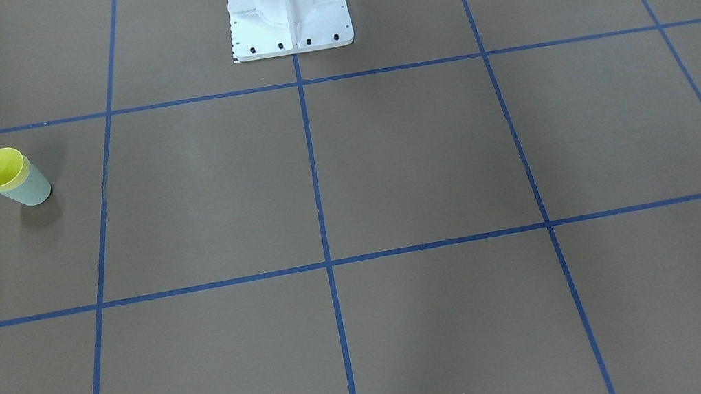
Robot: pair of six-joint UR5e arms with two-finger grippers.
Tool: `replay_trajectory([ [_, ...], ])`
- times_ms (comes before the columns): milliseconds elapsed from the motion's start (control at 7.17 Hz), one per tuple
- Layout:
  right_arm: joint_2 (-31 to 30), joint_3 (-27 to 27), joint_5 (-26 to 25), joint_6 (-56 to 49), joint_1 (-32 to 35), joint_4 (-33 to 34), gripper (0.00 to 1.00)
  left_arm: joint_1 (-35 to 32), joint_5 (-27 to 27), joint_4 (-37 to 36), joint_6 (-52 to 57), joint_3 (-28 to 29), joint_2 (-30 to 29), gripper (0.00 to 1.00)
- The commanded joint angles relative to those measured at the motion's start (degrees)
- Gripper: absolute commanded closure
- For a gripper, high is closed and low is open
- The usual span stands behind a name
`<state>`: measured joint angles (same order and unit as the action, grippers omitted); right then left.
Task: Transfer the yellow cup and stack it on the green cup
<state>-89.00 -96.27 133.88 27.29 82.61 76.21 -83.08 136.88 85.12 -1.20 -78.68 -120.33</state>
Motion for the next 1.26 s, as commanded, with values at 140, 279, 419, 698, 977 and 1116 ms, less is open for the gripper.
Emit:
replay_trajectory([
  [140, 0.67, -0.23, 1.21, -4.17, 2.47, 5.34, 0.00, -7.52, 1.37, 2.16, 6.92, -6.38, 18.51, 0.00],
  [279, 0.67, -0.06, 1.21, -5.92, 2.47, 6.31, 0.00, -9.02, 1.37, 1.89, 6.83, -9.36, 21.33, 0.00],
  [419, 0.67, -0.23, 0.95, -7.15, 1.86, 8.93, 0.00, -9.12, 1.37, 1.37, 4.57, -14.87, 25.36, 0.00],
  [698, 0.06, 0.03, 0.07, -9.17, 0.62, 10.27, 0.00, -9.03, 1.81, 1.98, -2.75, -18.35, 28.30, 0.00],
  [977, 0.57, -0.50, 0.15, -9.27, 0.45, 11.93, 0.00, -8.51, 1.02, 2.07, -2.49, -18.35, 29.00, 0.00],
  [1116, 0.58, -0.58, 0.41, -9.27, 0.45, 11.94, 0.00, -8.42, 1.02, 2.15, -2.49, -18.18, 29.10, 0.00],
])
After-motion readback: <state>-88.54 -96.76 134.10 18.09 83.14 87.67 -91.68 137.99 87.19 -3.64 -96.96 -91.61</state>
